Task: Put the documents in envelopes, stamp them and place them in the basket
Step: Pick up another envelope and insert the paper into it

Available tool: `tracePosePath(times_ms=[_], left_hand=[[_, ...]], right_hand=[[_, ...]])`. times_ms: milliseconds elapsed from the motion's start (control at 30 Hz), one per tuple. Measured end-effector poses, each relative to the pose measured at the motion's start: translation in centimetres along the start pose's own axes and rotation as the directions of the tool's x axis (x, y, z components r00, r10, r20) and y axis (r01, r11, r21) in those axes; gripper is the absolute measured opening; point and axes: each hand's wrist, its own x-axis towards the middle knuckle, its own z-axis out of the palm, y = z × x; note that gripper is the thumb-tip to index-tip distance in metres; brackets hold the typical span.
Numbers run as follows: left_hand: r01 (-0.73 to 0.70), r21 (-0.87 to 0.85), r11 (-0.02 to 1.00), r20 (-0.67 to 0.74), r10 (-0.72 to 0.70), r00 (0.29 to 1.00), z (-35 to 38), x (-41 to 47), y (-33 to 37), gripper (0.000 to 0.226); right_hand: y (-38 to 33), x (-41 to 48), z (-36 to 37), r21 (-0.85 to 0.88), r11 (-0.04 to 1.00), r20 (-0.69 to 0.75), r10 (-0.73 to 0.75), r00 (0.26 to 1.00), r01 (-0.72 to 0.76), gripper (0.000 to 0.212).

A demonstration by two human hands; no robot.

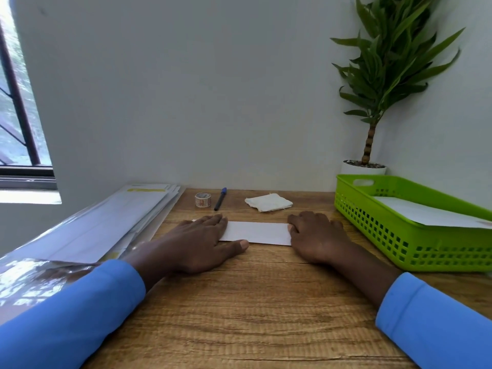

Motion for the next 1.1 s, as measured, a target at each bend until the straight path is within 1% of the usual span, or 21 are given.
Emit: tracePosePath(times_ms=[67, 100, 167, 233, 333, 433, 533, 600, 667, 767, 833, 900, 1000, 1033, 1100], left_hand=[[-0.002, -0.027, 1.000, 0.013, 0.002, 1.000, -0.1, -0.1, 0.1, 0.093], [-0.005, -0.048, 0.999, 0.028, 0.006, 1.000, -0.1, -0.1, 0.2, 0.092], [-0.008, -0.064, 0.998, 0.049, 0.011, 0.999, 0.0, -0.1, 0.1, 0.090], [-0.003, -0.058, 0.998, 0.055, 0.006, 0.998, 0.0, 0.0, 0.1, 0.090], [0.004, -0.062, 0.998, 0.056, 0.000, 0.998, 0.0, 0.1, 0.1, 0.090], [0.008, -0.066, 0.998, 0.024, -0.007, 1.000, 0.3, 0.2, 0.0, 0.090], [0.024, -0.051, 0.998, -0.022, -0.025, 0.999, 0.3, 0.2, -0.2, 0.090], [0.038, -0.037, 0.999, -0.077, -0.040, 0.996, 0.0, 0.1, -0.4, 0.087], [0.058, -0.032, 0.998, -0.171, -0.062, 0.983, -0.4, 0.2, -0.9, 0.084], [0.140, -0.004, 0.990, -0.372, -0.132, 0.919, -0.8, 0.4, -2.4, 0.080], [0.267, -0.027, 0.963, -0.448, -0.251, 0.858, -1.3, 0.4, -3.9, 0.077], [0.405, -0.061, 0.912, -0.480, -0.383, 0.789, -1.9, 0.3, -5.6, 0.072], [0.530, -0.116, 0.840, -0.489, -0.513, 0.706, -2.5, -0.3, -7.8, 0.056], [0.556, -0.125, 0.822, -0.476, -0.542, 0.693, -2.5, -0.6, -8.3, 0.049], [0.578, -0.109, 0.809, -0.432, -0.562, 0.705, -2.4, -1.0, -9.1, 0.034]], right_hand=[[0.3, 0.1, 0.0, 0.021, 1.000, -0.080, -0.002, 0.997, 0.003, 0.036], [0.3, 0.1, 0.1, 0.052, 0.998, -0.111, -0.018, 0.994, 0.024, 0.037], [0.1, 0.0, 0.1, 0.122, 0.988, -0.172, -0.069, 0.983, 0.091, 0.041], [-0.6, -0.3, 0.1, 0.189, 0.968, -0.250, -0.115, 0.961, 0.165, 0.040], [-1.6, -0.4, 0.1, 0.232, 0.930, -0.338, -0.198, 0.920, 0.285, 0.038], [-2.3, -0.4, 0.4, 0.349, 0.856, -0.343, -0.262, 0.902, 0.381, 0.033], [-2.4, -0.5, 0.6, 0.404, 0.820, -0.334, -0.279, 0.900, 0.405, 0.025], [-2.2, -0.5, 0.6, 0.419, 0.810, -0.342, -0.277, 0.898, 0.410, 0.022], [-2.1, -0.5, 0.6, 0.440, 0.801, -0.342, -0.269, 0.900, 0.406, 0.020], [-2.1, -0.3, 0.5, 0.461, 0.788, -0.337, -0.271, 0.902, 0.409, 0.016], [-2.1, -0.3, 0.5, 0.467, 0.780, -0.340, -0.277, 0.899, 0.417, 0.017], [-2.2, -0.3, 0.6, 0.469, 0.777, -0.338, -0.281, 0.898, 0.420, 0.021], [-2.3, -0.4, 0.7, 0.464, 0.776, -0.333, -0.293, 0.896, 0.426, 0.025], [-2.3, -0.4, 0.7, 0.464, 0.775, -0.329, -0.299, 0.896, 0.429, 0.025], [-2.4, -0.5, 0.7, 0.461, 0.773, -0.321, -0.312, 0.894, 0.436, 0.024]])
